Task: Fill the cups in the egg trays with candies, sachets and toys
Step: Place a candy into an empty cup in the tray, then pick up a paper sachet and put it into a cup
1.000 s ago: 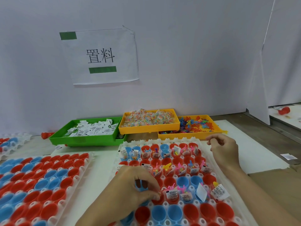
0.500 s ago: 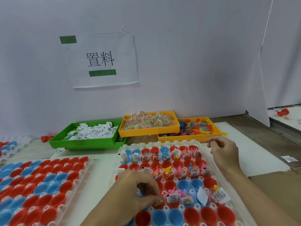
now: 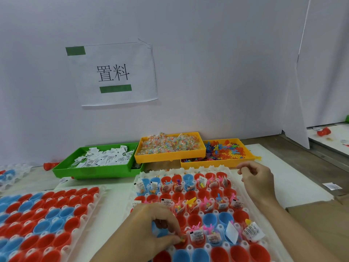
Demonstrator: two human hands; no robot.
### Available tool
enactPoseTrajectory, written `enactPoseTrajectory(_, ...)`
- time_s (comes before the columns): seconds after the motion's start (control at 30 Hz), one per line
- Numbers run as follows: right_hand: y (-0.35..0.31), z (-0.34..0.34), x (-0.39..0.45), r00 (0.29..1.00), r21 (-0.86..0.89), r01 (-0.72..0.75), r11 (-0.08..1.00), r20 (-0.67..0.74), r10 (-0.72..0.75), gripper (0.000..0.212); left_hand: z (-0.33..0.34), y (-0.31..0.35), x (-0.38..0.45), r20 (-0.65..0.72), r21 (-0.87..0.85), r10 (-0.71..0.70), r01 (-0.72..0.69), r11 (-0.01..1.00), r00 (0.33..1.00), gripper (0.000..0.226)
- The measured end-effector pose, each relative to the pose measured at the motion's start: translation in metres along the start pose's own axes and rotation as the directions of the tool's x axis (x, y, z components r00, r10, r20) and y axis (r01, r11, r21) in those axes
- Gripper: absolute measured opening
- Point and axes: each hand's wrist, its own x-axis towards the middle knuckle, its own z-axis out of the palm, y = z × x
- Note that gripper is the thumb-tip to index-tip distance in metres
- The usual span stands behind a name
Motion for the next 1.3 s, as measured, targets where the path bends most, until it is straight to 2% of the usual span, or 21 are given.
enactPoseTrajectory(0.07,0.000,0.000,-0.001,1.000,0.009,-0.002,1.000,0.002,0.002,0.032,-0.004,-0.001,-0.003,-0.050,-0.014,0.010,-0.010,1.000,0.999,0.010)
enactPoseTrajectory(0.13,0.000,0.000,0.000,1.000,0.018,-0.002,1.000,0.002,0.002,0.031,-0.008,-0.003,-0.007,-0.112,-0.041,0.011,-0.016,0.999,0.994,0.014)
enactPoseTrajectory(0.23,-0.001,-0.001,-0.001,1.000,0.026,-0.005,1.000,0.004,0.005,0.030,-0.013,-0.004,-0.005,-0.261,-0.085,-0.077,0.057,0.995,0.962,0.007)
enactPoseTrajectory(0.27,-0.001,-0.001,0.000,1.000,0.028,-0.002,1.000,0.008,0.002,0.030,-0.017,-0.007,0.000,-0.347,-0.065,-0.112,0.095,0.993,0.931,0.004)
enactPoseTrajectory(0.33,0.000,-0.001,0.000,1.000,0.030,-0.002,1.000,0.009,0.001,0.030,-0.029,-0.016,0.017,-0.503,-0.001,-0.178,0.205,0.979,0.846,0.017)
enactPoseTrajectory(0.47,-0.001,0.000,0.000,1.000,0.025,0.011,1.000,0.008,-0.011,0.031,-0.074,-0.053,0.065,-0.649,0.036,-0.297,0.418,0.908,0.701,0.016)
enactPoseTrajectory(0.57,-0.001,0.001,0.000,1.000,0.024,0.013,1.000,0.009,-0.013,0.033,-0.108,-0.097,0.097,-0.653,0.086,-0.395,0.581,0.809,0.646,0.015)
enactPoseTrajectory(0.67,-0.001,0.001,0.000,1.000,0.034,0.014,0.999,0.008,-0.014,0.033,-0.128,-0.134,0.111,-0.576,0.217,-0.515,0.726,0.652,0.635,0.024)
enactPoseTrajectory(0.73,-0.001,0.001,0.000,1.000,0.045,0.014,0.999,0.006,-0.014,0.032,-0.132,-0.148,0.114,-0.492,0.346,-0.586,0.762,0.547,0.644,0.040)
enactPoseTrajectory(0.8,-0.003,0.002,0.001,1.000,0.053,0.013,0.999,0.010,-0.013,0.030,-0.134,-0.156,0.117,-0.487,0.366,-0.599,0.771,0.521,0.636,0.041)
enactPoseTrajectory(0.97,-0.003,0.000,0.000,1.000,0.052,0.008,0.999,0.007,-0.008,0.031,-0.127,-0.162,0.127,-0.558,0.243,-0.543,0.749,0.616,0.628,0.012)
enactPoseTrajectory(1.1,-0.002,-0.001,-0.001,1.000,0.046,0.007,0.999,0.004,-0.007,0.031,-0.124,-0.155,0.128,-0.652,0.101,-0.468,0.680,0.727,0.597,0.010)
enactPoseTrajectory(1.23,-0.002,0.000,-0.001,1.000,0.042,0.002,0.999,0.000,-0.002,0.033,-0.126,-0.144,0.128,-0.718,0.066,-0.364,0.578,0.813,0.594,0.006)
enactPoseTrajectory(1.3,-0.002,0.000,-0.001,1.000,0.039,0.000,0.999,0.001,0.000,0.034,-0.125,-0.134,0.128,-0.759,0.047,-0.314,0.530,0.847,0.570,0.010)
